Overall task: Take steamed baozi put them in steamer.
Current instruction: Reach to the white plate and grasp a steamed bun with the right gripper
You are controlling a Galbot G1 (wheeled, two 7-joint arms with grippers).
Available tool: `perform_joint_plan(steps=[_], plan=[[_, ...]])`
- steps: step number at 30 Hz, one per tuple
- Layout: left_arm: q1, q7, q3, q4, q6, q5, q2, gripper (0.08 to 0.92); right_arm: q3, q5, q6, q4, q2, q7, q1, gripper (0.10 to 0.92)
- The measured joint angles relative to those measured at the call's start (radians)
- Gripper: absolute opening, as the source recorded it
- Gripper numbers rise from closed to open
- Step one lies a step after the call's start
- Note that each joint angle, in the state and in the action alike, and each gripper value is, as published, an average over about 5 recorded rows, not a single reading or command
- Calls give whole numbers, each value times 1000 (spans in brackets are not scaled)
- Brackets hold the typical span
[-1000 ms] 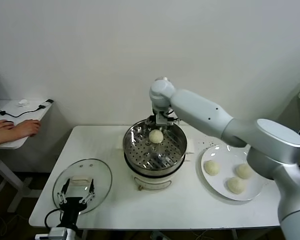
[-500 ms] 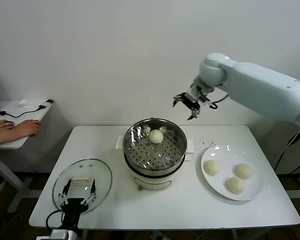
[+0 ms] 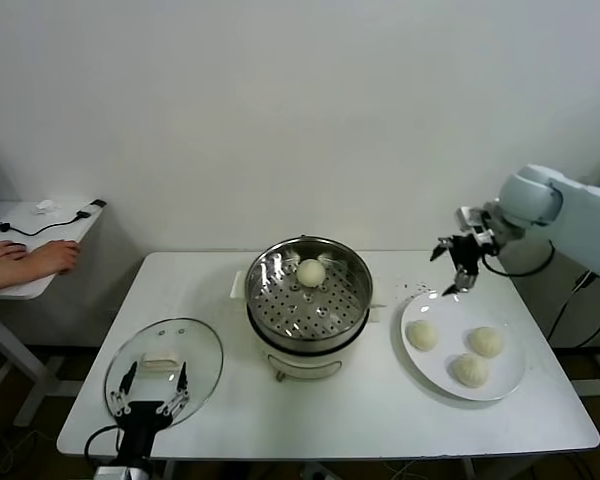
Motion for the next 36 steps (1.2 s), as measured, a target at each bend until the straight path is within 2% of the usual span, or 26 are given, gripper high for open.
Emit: perform_joint_plan(steps=[13, 31, 36], plan=[[11, -7, -2, 2, 9, 13, -7, 823, 238, -122, -17, -121, 74, 19, -294, 823], [23, -9, -18, 16, 0, 14, -8, 823, 323, -195, -22, -248, 197, 8, -396, 823], [23, -10, -18, 18, 0, 14, -8, 823, 330, -207, -22, -267, 207, -1, -401, 763]])
